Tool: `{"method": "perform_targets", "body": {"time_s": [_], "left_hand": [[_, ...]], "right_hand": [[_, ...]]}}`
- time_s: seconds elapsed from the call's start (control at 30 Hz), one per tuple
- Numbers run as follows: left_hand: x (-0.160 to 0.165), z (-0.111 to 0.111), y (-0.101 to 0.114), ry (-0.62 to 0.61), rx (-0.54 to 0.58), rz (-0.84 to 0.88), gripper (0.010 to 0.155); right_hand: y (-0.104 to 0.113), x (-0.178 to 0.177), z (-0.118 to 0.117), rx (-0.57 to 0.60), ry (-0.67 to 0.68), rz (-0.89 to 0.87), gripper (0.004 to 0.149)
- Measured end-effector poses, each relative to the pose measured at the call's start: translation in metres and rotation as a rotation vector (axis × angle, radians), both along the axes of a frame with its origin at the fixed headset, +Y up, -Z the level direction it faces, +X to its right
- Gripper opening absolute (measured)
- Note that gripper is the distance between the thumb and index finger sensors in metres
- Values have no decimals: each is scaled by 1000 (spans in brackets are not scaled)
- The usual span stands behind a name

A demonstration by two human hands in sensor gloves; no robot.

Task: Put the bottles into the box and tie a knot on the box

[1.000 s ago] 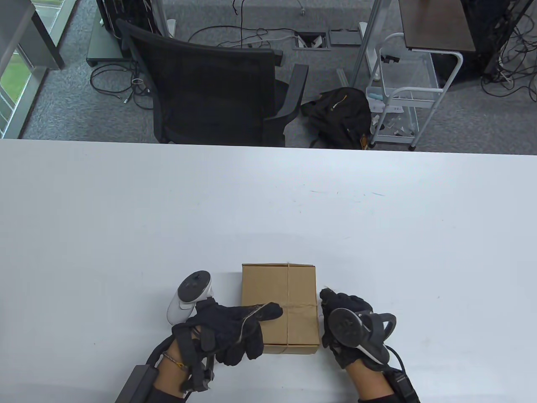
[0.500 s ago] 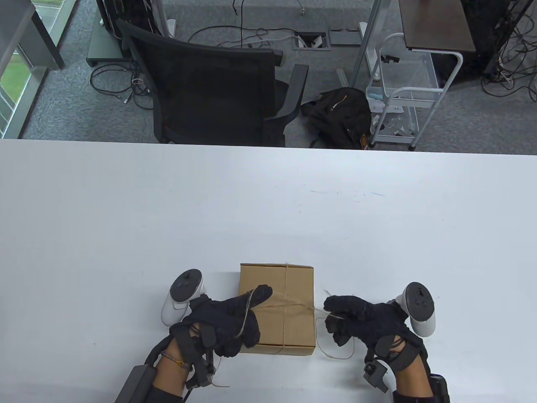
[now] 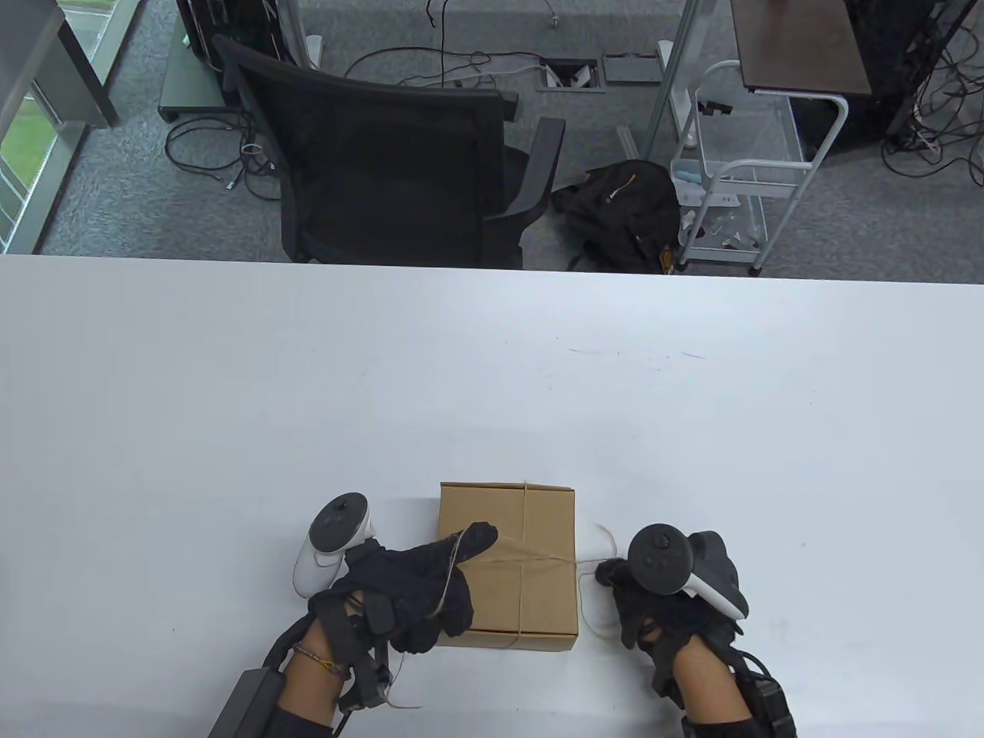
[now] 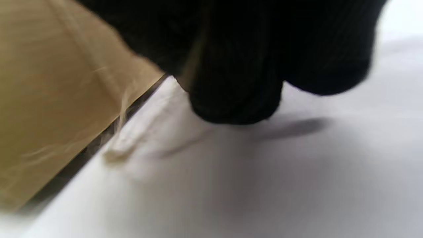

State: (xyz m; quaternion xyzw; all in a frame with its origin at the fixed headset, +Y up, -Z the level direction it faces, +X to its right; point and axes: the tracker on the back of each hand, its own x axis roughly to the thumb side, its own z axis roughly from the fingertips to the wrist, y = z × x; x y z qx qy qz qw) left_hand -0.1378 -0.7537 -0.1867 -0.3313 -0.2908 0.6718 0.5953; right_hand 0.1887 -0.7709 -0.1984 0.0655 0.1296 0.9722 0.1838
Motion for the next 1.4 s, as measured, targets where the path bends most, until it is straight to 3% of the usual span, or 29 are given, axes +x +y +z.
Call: {"method": "perform_targets", "body": {"time_s": [0.1,0.17,0.27,0.37,0.47,0.57,0.7,0.9,1.07,1.17,1.27,1.4], "left_hand": [[1,0,0,-9,0,-2,71],[1,0,1,-24,5,-7,71],[0,-1,3,-16,5,16,70],[-1,-3,1,-1,2,-12,71],[-3,-5,-2,25,-32,-30,72],[-3,-4,-4,48,-47,-75,72],[-4,-2,-4,75,-63,-119,72],[0,2,-1,116,-86,-232,73],[4,4,5,133,-60,-295,73],[7,7,19,225,82,-400,71],[20,16,39,353,412,-583,67],[43,33,57,442,738,-760,62]], "right_hand": [[3,-1,1,183,-254,-59,55],[5,-1,0,211,-274,-57,63],[5,-1,2,282,-268,-243,76],[13,-1,6,380,-211,-382,81],[21,-11,10,514,33,-525,82],[25,-27,13,514,300,-572,81],[25,-46,20,480,488,-478,80],[32,-61,28,442,585,-451,78],[30,-61,29,421,560,-521,75],[26,-60,26,358,521,-565,72],[30,-62,27,383,513,-532,69],[31,-63,27,375,485,-545,70]]}}
